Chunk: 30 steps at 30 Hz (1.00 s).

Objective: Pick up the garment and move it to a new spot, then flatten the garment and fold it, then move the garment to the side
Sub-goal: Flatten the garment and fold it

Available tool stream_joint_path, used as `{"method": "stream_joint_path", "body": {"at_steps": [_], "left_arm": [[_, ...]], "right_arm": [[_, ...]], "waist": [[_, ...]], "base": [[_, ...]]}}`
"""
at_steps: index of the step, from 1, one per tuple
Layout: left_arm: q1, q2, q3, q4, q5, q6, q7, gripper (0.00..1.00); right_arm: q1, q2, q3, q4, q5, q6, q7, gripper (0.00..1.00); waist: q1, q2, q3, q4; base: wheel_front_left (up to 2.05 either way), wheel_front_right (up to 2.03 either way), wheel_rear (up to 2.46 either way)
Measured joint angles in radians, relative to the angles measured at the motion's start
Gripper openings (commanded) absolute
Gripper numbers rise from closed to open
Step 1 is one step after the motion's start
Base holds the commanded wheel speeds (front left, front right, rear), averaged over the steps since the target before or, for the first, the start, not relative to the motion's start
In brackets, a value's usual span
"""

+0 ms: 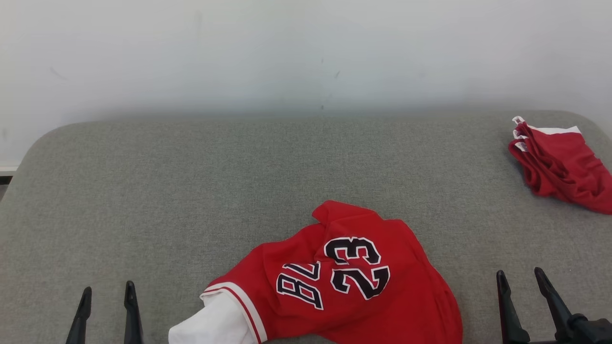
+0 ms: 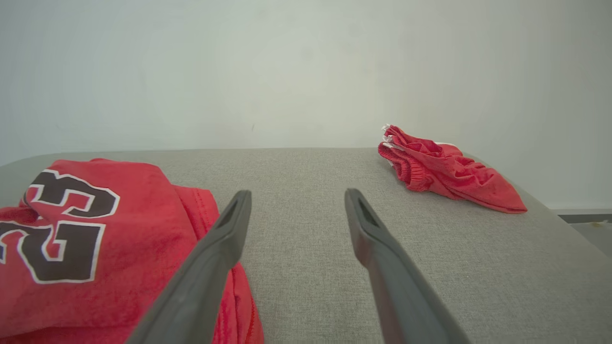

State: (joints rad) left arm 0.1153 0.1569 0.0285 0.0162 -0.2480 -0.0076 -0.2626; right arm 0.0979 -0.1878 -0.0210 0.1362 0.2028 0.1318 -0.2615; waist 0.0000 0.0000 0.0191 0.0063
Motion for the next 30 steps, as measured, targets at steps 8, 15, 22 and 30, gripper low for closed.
{"method": "stream_joint_path", "body": {"at_steps": [8, 15, 22, 30], "left_arm": [[-0.036, 0.003, -0.005, 0.079, 0.0, -0.047, 0.0, 1.0], [-0.199, 0.045, -0.068, 0.212, -0.016, -0.099, 0.04, 1.0], [-0.323, 0.081, -0.134, 0.344, -0.052, -0.116, 0.134, 1.0], [-0.387, 0.131, -0.272, 0.465, -0.144, -0.122, 0.253, 1.0]], "right_arm": [[-0.06, -0.023, 0.051, 0.035, 0.016, 0.0, 0.0, 1.0], [-0.078, -0.03, 0.078, 0.058, 0.022, 0.0, 0.0, 1.0], [-0.08, -0.026, 0.08, 0.067, 0.024, 0.0, 0.0, 1.0], [-0.083, -0.021, 0.063, 0.064, 0.023, 0.0, 0.0, 1.0]], "waist": [[0.0, 0.0, 0.007, -0.002], [0.0, 0.0, 0.023, -0.01], [0.0001, 0.0001, 0.043, -0.041], [0.0, 0.0, 0.075, -0.089]], "base": [[0.0, 0.0, 0.0], [0.0, 0.0, 0.0], [0.0, 0.0, 0.0], [0.0, 0.0, 0.0]]}}
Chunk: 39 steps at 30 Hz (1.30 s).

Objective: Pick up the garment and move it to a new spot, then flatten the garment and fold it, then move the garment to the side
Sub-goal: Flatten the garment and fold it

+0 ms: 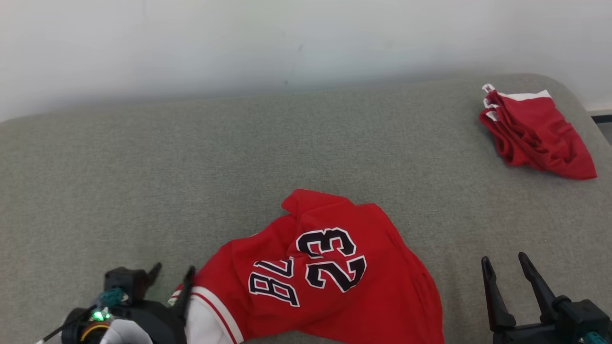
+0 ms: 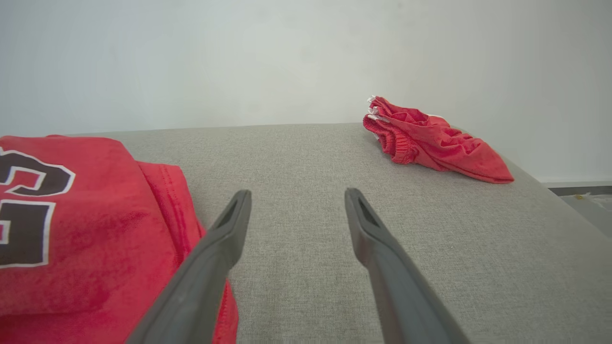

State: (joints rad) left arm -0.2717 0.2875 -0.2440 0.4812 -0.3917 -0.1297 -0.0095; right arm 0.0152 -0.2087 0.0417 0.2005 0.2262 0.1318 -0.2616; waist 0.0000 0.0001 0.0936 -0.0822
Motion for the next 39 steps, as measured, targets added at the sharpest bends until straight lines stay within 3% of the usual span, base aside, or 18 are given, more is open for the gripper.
{"method": "stream_joint_path", "body": {"at_steps": [9, 10, 11, 12, 18, 25, 31, 32, 33, 39], "left_arm": [[-0.017, 0.07, -0.184, 0.065, -0.098, -0.001, 0.131, 1.0], [-0.02, 0.072, -0.192, 0.068, -0.101, -0.001, 0.131, 0.58], [-0.025, 0.074, -0.2, 0.076, -0.101, -0.001, 0.131, 0.34], [-0.03, 0.076, -0.212, 0.081, -0.101, -0.001, 0.131, 0.0], [-0.06, 0.074, -0.228, 0.095, -0.102, 0.002, 0.063, 0.0], [-0.107, 0.099, -0.115, 0.056, -0.101, 0.116, -0.138, 0.0], [-0.035, 0.105, -0.086, 0.091, -0.14, 0.139, -0.154, 0.02], [-0.028, 0.105, -0.087, 0.095, -0.137, 0.138, -0.172, 0.92], [-0.023, 0.103, -0.082, 0.094, -0.137, 0.139, -0.195, 1.0], [0.023, 0.07, 0.001, 0.008, -0.135, 0.163, -0.25, 1.0]], "right_arm": [[0.0, 0.002, -0.01, -0.002, -0.004, 0.0, 0.0, 1.0], [-0.001, 0.002, -0.012, -0.002, -0.004, 0.0, 0.0, 1.0], [-0.001, 0.002, -0.014, -0.003, -0.006, 0.0, 0.0, 1.0], [-0.001, 0.002, -0.015, -0.005, -0.006, 0.0, 0.0, 1.0], [-0.001, 0.004, -0.02, -0.019, -0.017, 0.0, 0.0, 1.0], [0.002, 0.008, -0.051, -0.034, -0.031, 0.0, 0.0, 1.0], [0.005, 0.026, -0.06, -0.032, -0.048, 0.0, 0.0, 1.0], [0.005, 0.028, -0.06, -0.031, -0.048, 0.0, 0.0, 1.0], [0.006, 0.03, -0.058, -0.029, -0.048, 0.0, 0.0, 1.0], [0.012, 0.026, -0.057, -0.032, -0.043, 0.0, 0.0, 1.0]], "waist": [[0.0, 0.0, 0.015, -0.023], [0.0001, 0.0, 0.014, -0.023], [0.0, 0.0, 0.015, -0.023], [0.0, 0.0, 0.014, -0.023], [0.0001, 0.0001, 0.006, -0.018], [0.0, 0.0, -0.011, -0.01], [0.0, 0.0, -0.02, -0.013], [0.0001, 0.0, -0.022, -0.013], [0.0001, 0.0, -0.024, -0.014], [0.0, 0.0, -0.051, -0.006]], "base": [[0.0, 0.0, 0.0], [0.0, 0.0, 0.0], [0.0, 0.0, 0.0], [0.0, 0.0, 0.0], [0.0, 0.0, 0.0], [0.0, 0.0, 0.0], [0.0, 0.0, 0.0], [0.0, 0.0, 0.0], [0.0, 0.0, 0.0], [0.0, 0.0, 0.0]]}}
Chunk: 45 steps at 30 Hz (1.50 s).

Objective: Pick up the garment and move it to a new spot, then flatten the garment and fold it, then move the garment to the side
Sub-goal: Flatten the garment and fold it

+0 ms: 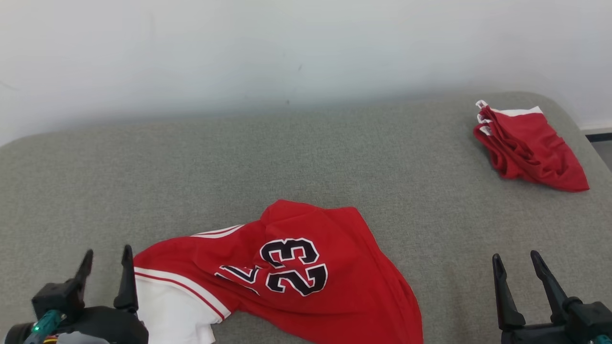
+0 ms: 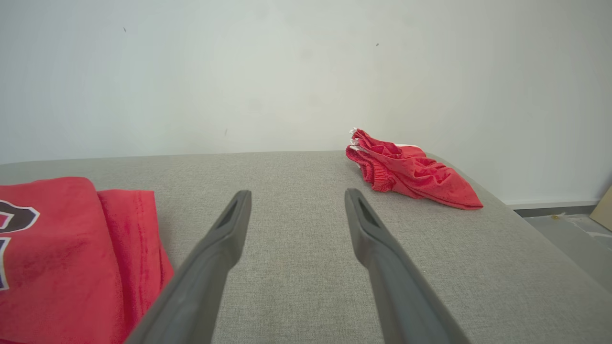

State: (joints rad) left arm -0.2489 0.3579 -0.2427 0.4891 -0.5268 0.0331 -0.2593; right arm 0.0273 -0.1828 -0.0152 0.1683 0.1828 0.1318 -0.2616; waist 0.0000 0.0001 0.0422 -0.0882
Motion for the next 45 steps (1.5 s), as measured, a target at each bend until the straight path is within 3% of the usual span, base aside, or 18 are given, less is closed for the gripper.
{"method": "stream_joint_path", "body": {"at_steps": [4, 10, 18, 23, 31, 39, 45], "left_arm": [[0.077, -0.034, 0.106, -0.162, 0.058, 0.024, -0.003, 1.0], [0.226, -0.11, 0.225, -0.337, 0.171, 0.008, -0.003, 1.0], [0.343, -0.197, 0.32, -0.406, 0.249, -0.035, -0.003, 1.0], [0.354, -0.22, 0.348, -0.402, 0.283, -0.076, -0.003, 1.0], [0.305, -0.174, 0.279, -0.276, 0.293, -0.148, -0.003, 1.0], [0.203, -0.099, 0.213, -0.128, 0.272, -0.158, 0.005, 1.0], [0.158, -0.074, 0.177, -0.049, 0.239, -0.164, 0.004, 1.0]], "right_arm": [[0.016, -0.001, 0.001, -0.007, 0.004, 0.0, 0.0, 1.0], [0.032, 0.002, 0.008, -0.021, 0.016, 0.0, 0.0, 1.0], [0.064, 0.007, 0.008, -0.034, 0.02, 0.0, 0.0, 1.0], [0.077, 0.006, 0.023, -0.035, 0.028, 0.0, 0.0, 1.0], [0.104, -0.031, 0.148, -0.001, 0.044, 0.0, 0.003, 1.0], [0.153, -0.044, 0.275, 0.043, 0.051, 0.0, 0.015, 1.0], [0.154, -0.04, 0.321, 0.104, 0.054, 0.0, 0.015, 1.0]], "waist": [[-0.0001, -0.0001, -0.023, 0.013], [-0.0002, -0.0001, -0.046, 0.046], [-0.0002, -0.0001, -0.057, 0.071], [-0.0002, -0.0001, -0.055, 0.08], [-0.0001, -0.0001, -0.036, 0.076], [0.0, -0.0001, 0.019, 0.068], [0.0001, 0.0, 0.049, 0.059]], "base": [[0.0, 0.0, 0.0], [0.0, 0.0, 0.0], [0.0, 0.0, 0.0], [0.0, 0.0, 0.0], [0.0, 0.0, 0.0], [0.0, 0.0, 0.0], [0.0, 0.0, 0.0]]}}
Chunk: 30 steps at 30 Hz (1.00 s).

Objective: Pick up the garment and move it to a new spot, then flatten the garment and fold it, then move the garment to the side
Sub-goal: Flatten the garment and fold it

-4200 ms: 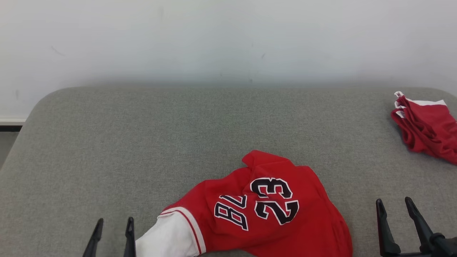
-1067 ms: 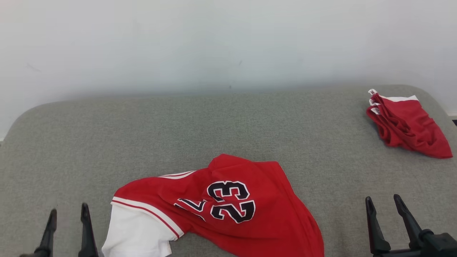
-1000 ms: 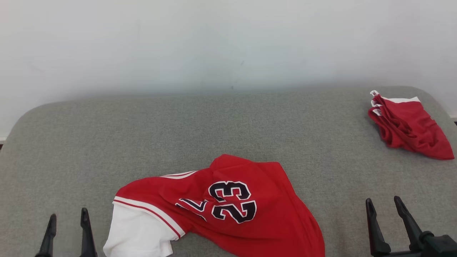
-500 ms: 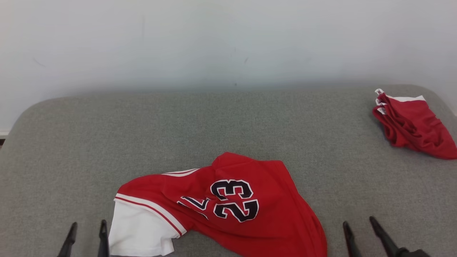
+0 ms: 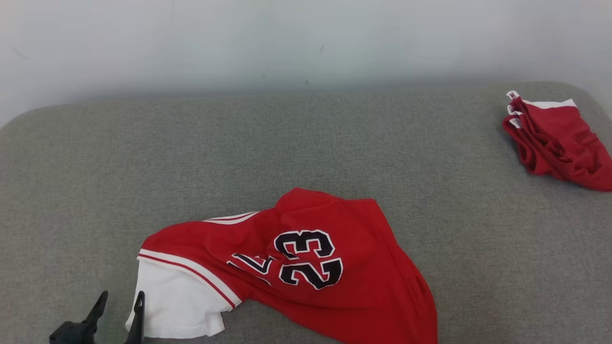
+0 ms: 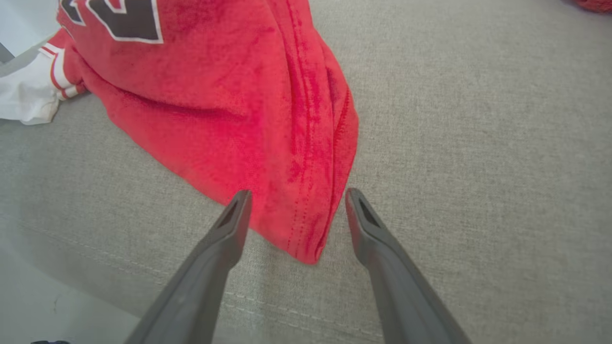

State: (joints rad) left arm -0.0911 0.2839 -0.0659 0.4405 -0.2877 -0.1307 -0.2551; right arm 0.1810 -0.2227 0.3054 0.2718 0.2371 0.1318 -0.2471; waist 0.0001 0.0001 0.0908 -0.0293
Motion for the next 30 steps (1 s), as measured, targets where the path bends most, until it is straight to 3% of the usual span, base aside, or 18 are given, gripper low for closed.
{"method": "stream_joint_path", "body": {"at_steps": [15, 16, 17, 18, 19, 20, 21, 25, 30], "left_arm": [[-0.056, 0.026, -0.109, 0.199, -0.099, -0.001, 0.019, 1.0], [-0.062, 0.024, -0.107, 0.216, -0.116, -0.001, 0.019, 1.0], [-0.065, 0.024, -0.117, 0.232, -0.123, -0.001, 0.019, 1.0], [-0.069, 0.02, -0.127, 0.25, -0.135, -0.001, 0.027, 0.48], [-0.072, 0.016, -0.141, 0.262, -0.156, -0.001, 0.034, 0.09], [-0.076, 0.016, -0.153, 0.267, -0.176, 0.0, 0.033, 0.09], [-0.08, 0.017, -0.163, 0.268, -0.193, 0.0, 0.03, 0.0], [-0.078, 0.011, -0.194, 0.257, -0.253, 0.0, 0.02, 0.0], [-0.069, 0.019, -0.19, 0.156, -0.32, -0.001, 0.001, 0.0]], "right_arm": [[-0.084, 0.018, 0.069, 0.165, 0.008, 0.0, -0.01, 0.99], [-0.091, 0.021, 0.071, 0.173, 0.01, 0.0, -0.011, 0.76], [-0.099, 0.024, 0.076, 0.182, 0.011, 0.0, -0.012, 0.44], [-0.105, 0.026, 0.082, 0.19, 0.014, 0.0, -0.013, 0.0], [-0.109, 0.027, 0.093, 0.198, 0.021, 0.0, -0.013, 0.0], [-0.114, 0.027, 0.1, 0.202, 0.025, 0.0, -0.013, 0.0], [-0.118, 0.027, 0.104, 0.202, 0.027, 0.0, -0.013, 0.0], [-0.122, 0.023, 0.098, 0.164, 0.036, 0.0, -0.013, 0.0], [-0.115, 0.017, 0.087, 0.029, 0.066, 0.0, -0.014, 0.0]], "waist": [[0.0, 0.0, 0.009, -0.019], [0.0, 0.0, 0.008, -0.019], [0.0, 0.0, 0.007, -0.02], [0.0, 0.0, 0.007, -0.02], [0.0, 0.0, 0.006, -0.02], [0.0, 0.0, 0.006, -0.021], [-0.0001, 0.0, 0.005, -0.021], [-0.0001, 0.0, -0.001, -0.021], [-0.0001, 0.0, -0.008, -0.019]], "base": [[0.0, 0.0, 0.0], [0.0, 0.0, 0.0], [0.0, 0.0, 0.0], [0.0, 0.0, 0.0], [0.0, 0.0, 0.0], [0.0, 0.0, 0.0], [0.0, 0.0, 0.0], [0.0, 0.0, 0.0], [0.0, 0.0, 0.0]]}}
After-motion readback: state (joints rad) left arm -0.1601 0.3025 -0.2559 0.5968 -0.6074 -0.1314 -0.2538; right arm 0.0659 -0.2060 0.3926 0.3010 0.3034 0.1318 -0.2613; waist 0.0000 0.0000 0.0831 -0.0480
